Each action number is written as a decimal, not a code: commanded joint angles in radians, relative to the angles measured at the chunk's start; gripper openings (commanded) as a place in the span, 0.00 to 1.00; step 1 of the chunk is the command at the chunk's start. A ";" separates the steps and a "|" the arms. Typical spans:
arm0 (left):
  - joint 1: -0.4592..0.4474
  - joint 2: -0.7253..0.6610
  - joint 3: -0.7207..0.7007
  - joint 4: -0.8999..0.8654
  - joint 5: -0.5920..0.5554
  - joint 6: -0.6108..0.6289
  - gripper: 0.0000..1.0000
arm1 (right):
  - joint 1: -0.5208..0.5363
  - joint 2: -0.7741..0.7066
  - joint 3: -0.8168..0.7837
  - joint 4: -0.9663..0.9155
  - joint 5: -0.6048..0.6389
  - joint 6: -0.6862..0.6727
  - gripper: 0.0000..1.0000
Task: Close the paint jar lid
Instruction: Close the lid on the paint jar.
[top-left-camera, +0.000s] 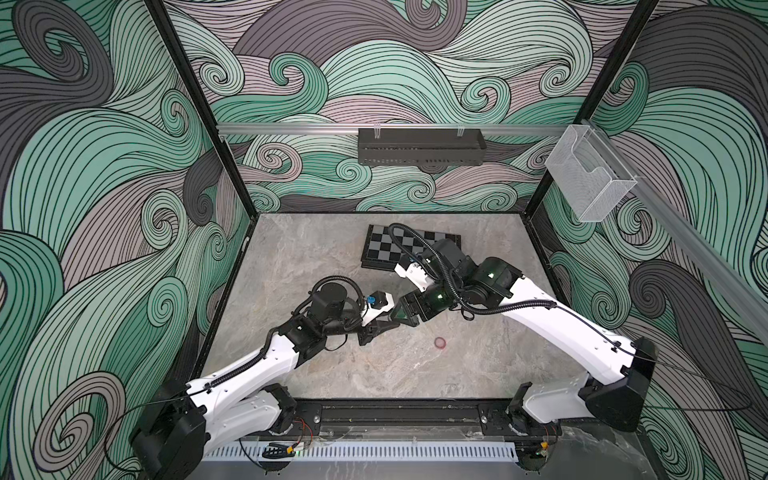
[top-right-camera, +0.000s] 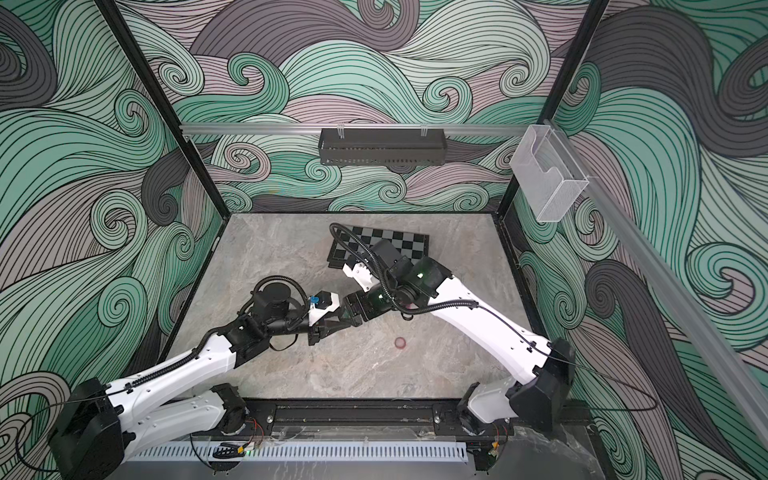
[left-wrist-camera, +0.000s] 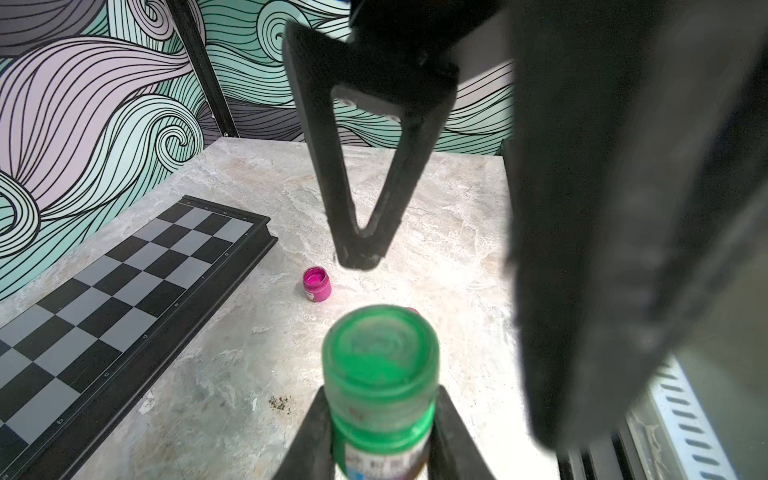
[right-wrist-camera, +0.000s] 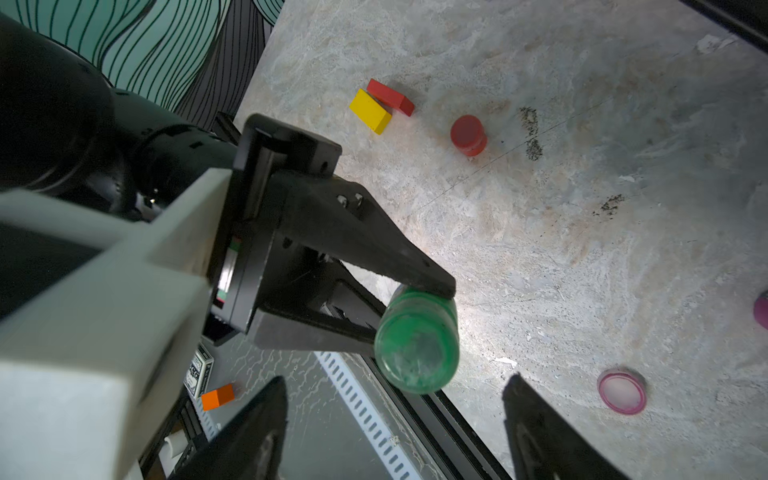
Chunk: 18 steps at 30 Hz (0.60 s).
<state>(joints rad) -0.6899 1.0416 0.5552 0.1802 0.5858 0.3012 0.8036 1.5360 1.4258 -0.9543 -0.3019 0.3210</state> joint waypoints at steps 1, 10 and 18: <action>-0.002 -0.001 0.047 0.011 0.025 0.014 0.07 | -0.019 -0.044 0.027 0.018 0.070 -0.066 0.95; -0.001 -0.025 0.074 -0.032 0.035 -0.014 0.07 | -0.063 -0.126 -0.018 0.071 0.117 -0.135 0.99; -0.002 -0.061 0.109 -0.102 0.028 -0.034 0.07 | -0.061 -0.267 -0.158 0.239 0.003 -0.298 0.98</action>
<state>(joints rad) -0.6899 1.0031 0.6102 0.1204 0.5953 0.2760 0.7444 1.3003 1.3056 -0.8242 -0.2405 0.1215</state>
